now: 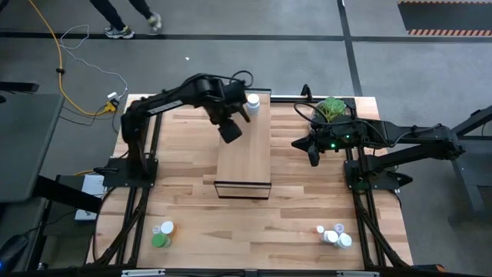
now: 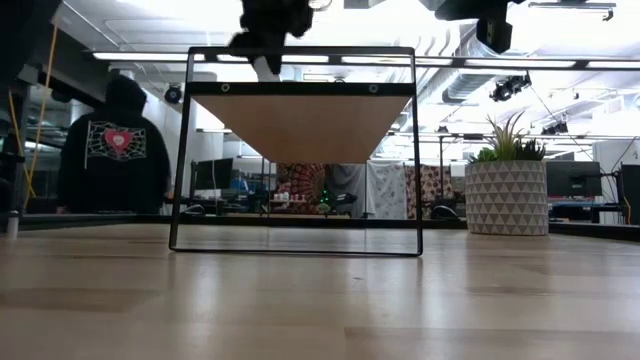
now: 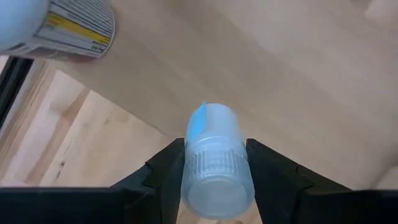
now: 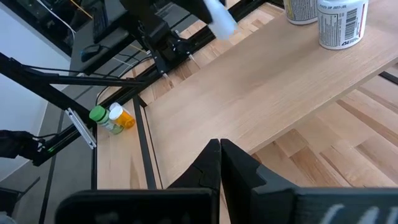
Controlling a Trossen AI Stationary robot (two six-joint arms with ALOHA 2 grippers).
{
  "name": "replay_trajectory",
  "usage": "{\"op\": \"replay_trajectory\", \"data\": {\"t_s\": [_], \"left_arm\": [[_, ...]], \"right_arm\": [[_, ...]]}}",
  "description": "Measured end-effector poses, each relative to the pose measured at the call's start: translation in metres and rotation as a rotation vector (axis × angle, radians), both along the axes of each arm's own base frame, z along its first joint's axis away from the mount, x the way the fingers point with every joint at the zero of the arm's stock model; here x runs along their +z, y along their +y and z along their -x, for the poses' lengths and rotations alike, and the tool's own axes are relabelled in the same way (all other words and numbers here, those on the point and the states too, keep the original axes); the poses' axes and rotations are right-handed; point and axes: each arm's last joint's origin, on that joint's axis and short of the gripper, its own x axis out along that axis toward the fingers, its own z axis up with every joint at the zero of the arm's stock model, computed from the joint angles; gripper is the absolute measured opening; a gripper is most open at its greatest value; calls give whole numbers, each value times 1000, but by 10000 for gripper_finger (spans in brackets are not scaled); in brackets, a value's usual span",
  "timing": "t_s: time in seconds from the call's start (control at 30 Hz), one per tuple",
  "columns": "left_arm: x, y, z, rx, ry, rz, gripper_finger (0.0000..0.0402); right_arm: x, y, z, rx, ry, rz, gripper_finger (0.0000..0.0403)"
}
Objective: Pick and place medicine bottles onto shelf by color
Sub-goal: Put the transparent medicine bottle on the shelf
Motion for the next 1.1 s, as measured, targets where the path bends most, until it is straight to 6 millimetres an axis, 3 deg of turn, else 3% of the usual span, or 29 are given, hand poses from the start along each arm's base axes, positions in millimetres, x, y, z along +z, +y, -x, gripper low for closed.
{"op": "replay_trajectory", "data": {"t_s": [0.37, 1.1], "left_arm": [[-32, 18, -17, -55, 110, -10, 150], [-34, 28, -20, -114, 105, -90, 155]], "right_arm": [[0, 0, 0, 0, 0, 0, 0], [0, -1, 0, -43, 0, 21, 0]]}}
